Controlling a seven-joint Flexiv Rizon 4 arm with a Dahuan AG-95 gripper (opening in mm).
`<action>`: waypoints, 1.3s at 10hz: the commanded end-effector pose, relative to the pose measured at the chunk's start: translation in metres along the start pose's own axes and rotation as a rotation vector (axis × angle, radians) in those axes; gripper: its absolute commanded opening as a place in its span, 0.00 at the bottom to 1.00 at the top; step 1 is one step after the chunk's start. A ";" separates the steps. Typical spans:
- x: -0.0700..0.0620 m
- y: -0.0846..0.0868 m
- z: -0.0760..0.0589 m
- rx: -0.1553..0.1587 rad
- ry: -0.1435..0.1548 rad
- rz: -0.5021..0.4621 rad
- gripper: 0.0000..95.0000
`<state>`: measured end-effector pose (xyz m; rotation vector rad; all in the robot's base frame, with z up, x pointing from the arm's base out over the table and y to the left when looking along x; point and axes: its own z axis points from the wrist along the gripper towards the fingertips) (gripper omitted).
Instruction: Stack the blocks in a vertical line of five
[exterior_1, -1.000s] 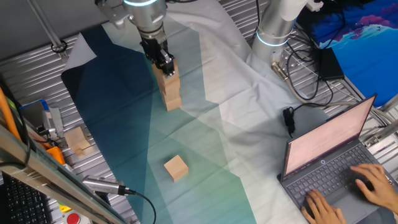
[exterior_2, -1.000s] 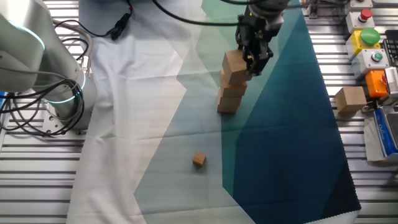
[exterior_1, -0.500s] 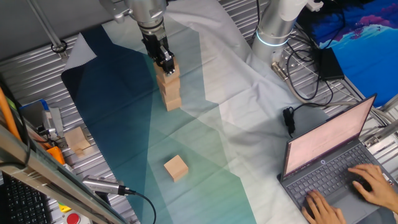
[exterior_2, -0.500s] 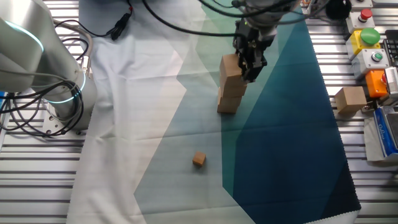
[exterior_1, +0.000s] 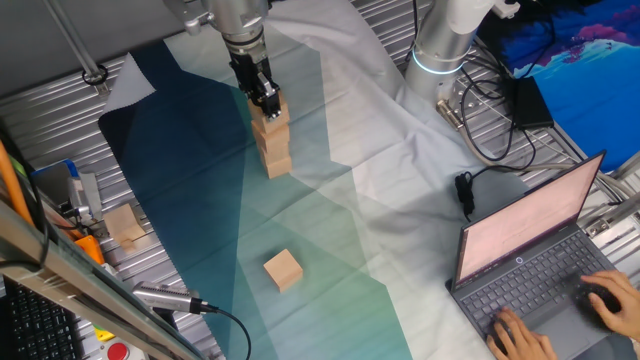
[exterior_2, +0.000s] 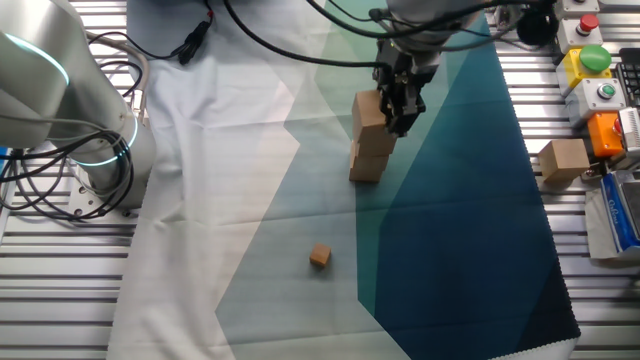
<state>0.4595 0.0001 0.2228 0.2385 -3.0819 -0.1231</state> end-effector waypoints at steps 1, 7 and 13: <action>0.001 0.001 0.000 -0.003 -0.001 0.002 0.00; -0.002 0.004 0.003 0.006 -0.002 0.001 0.00; -0.003 0.005 0.005 0.028 0.001 -0.007 0.00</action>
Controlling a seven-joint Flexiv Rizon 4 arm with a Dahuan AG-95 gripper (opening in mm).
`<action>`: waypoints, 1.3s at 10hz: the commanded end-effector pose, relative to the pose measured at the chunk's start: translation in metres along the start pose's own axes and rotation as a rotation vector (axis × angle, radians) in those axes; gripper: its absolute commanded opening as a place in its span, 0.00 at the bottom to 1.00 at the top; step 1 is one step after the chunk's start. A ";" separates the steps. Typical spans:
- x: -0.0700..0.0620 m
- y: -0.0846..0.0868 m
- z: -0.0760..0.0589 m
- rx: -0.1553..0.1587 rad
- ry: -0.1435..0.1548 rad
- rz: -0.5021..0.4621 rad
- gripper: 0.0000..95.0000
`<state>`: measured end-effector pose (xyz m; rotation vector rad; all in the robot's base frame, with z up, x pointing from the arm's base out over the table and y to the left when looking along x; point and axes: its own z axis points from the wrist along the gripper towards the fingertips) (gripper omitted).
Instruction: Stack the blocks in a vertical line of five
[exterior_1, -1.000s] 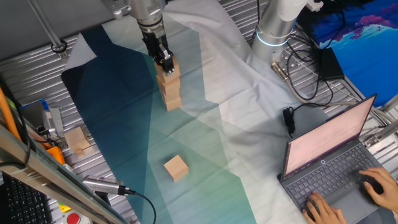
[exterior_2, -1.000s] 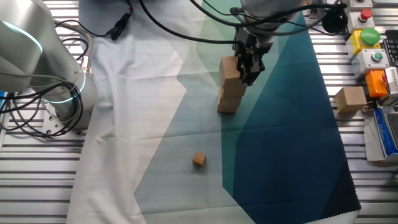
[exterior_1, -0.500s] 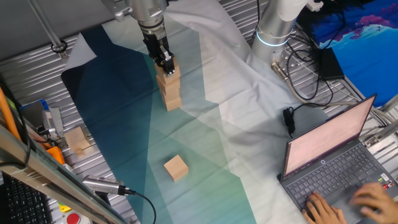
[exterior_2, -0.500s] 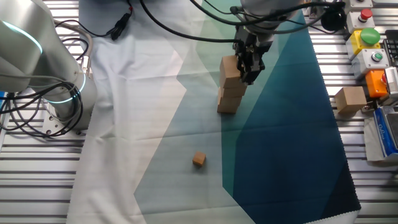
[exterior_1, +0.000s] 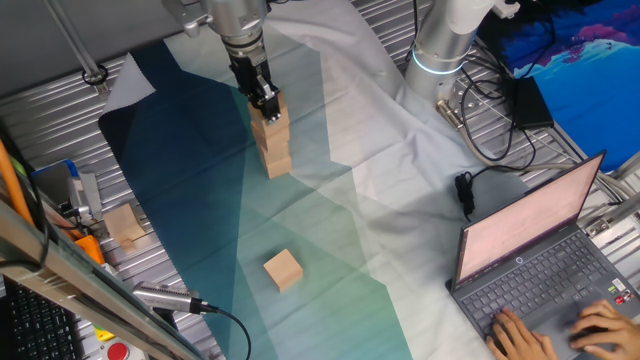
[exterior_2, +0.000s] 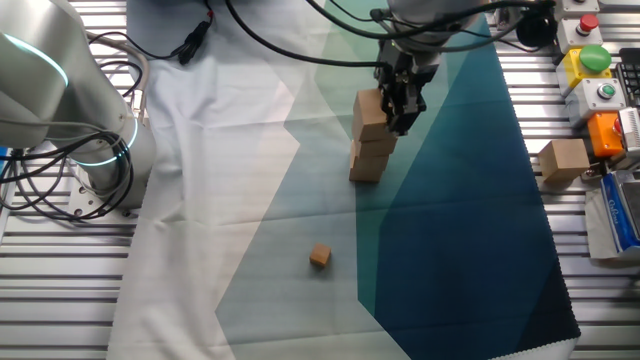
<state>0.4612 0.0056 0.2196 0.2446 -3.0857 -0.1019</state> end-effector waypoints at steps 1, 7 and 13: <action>-0.001 0.000 0.001 0.023 0.004 -0.007 0.00; -0.001 0.001 0.002 0.043 0.004 -0.011 0.00; -0.001 0.001 0.002 0.038 -0.005 -0.024 0.60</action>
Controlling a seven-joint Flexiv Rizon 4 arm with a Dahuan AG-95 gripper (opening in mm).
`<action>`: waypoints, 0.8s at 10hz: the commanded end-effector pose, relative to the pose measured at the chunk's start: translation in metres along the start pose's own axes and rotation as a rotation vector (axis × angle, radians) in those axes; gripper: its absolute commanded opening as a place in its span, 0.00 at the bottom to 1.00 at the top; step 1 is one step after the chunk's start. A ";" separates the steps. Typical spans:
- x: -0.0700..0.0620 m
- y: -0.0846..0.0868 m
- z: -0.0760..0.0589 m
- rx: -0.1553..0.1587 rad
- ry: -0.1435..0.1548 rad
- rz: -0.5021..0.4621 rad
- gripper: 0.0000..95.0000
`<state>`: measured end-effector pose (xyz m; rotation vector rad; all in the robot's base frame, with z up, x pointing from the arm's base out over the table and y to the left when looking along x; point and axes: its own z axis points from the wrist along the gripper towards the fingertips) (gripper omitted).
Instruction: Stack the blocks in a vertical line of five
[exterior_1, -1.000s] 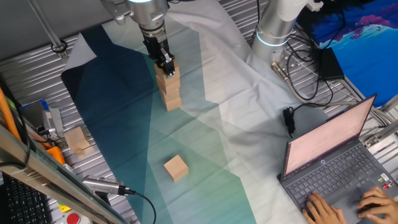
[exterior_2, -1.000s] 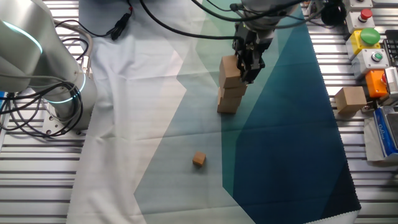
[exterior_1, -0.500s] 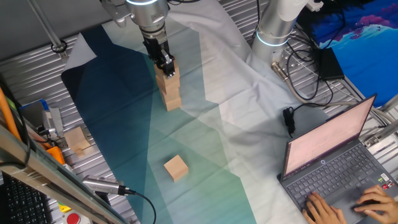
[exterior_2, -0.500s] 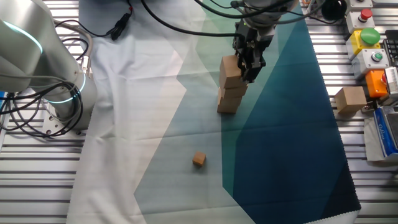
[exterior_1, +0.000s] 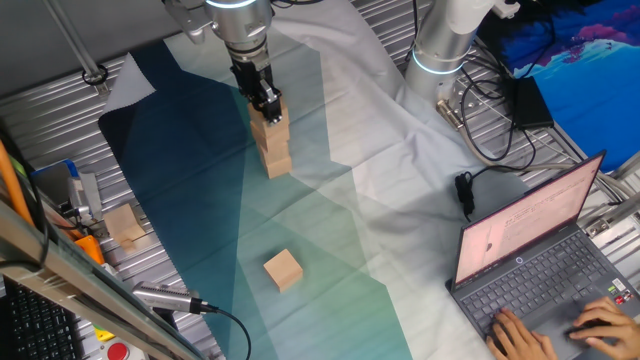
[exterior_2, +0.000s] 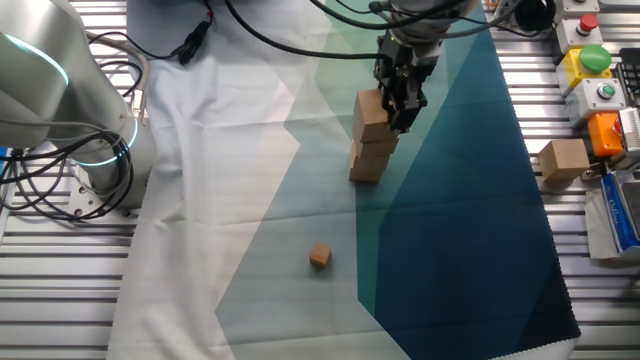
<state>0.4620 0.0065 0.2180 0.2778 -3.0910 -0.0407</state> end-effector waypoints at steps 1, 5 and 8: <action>0.000 0.000 0.001 -0.003 -0.002 -0.005 0.60; 0.001 0.000 0.001 -0.011 -0.005 -0.026 0.60; 0.002 0.002 -0.001 -0.011 -0.005 -0.032 0.80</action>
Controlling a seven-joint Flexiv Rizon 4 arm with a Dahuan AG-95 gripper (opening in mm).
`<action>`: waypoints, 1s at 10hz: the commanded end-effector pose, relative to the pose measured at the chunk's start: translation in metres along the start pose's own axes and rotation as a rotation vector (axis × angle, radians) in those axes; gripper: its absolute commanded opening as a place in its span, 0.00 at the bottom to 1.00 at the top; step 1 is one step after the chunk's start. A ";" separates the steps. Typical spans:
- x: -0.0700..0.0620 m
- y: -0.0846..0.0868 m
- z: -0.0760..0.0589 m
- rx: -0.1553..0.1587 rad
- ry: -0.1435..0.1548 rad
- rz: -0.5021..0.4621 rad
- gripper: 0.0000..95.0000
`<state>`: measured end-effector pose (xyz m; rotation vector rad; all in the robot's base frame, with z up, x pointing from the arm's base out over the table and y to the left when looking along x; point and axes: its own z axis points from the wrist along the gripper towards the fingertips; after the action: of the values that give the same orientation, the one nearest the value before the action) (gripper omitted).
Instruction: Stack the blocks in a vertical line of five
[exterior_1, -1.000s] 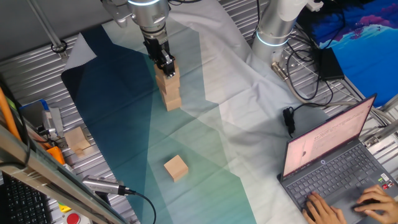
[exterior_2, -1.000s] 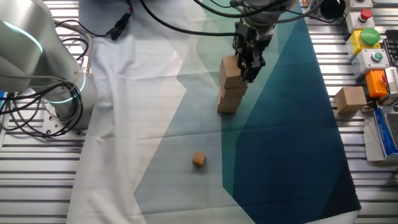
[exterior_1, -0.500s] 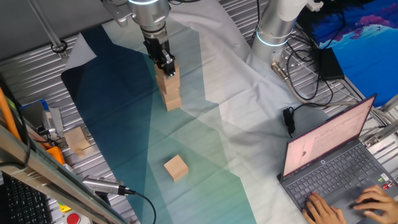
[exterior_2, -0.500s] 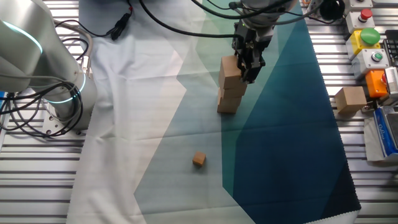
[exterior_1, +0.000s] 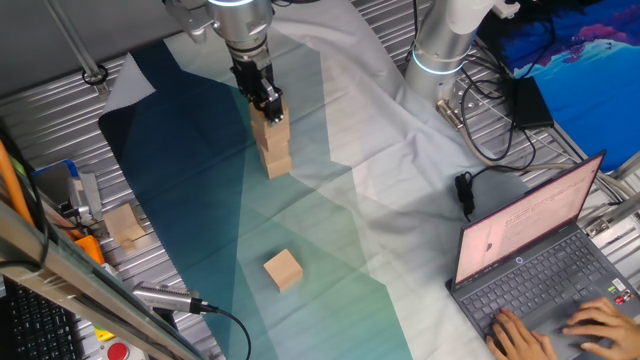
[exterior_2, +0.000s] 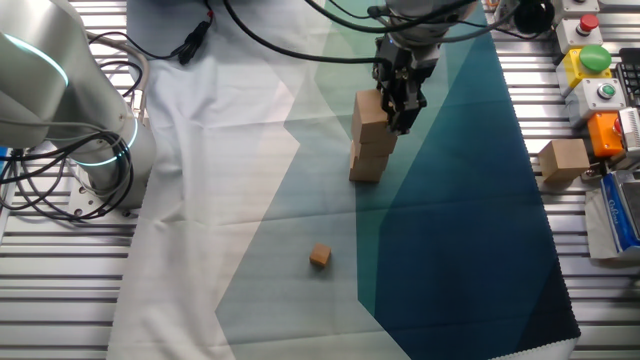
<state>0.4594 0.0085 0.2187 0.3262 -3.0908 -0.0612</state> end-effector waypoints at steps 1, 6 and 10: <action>0.000 0.000 -0.001 0.001 0.000 -0.002 0.80; -0.015 0.006 -0.019 -0.002 0.014 -0.023 0.80; -0.053 0.026 -0.029 -0.003 0.011 0.005 0.60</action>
<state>0.5047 0.0431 0.2469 0.3166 -3.0849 -0.0614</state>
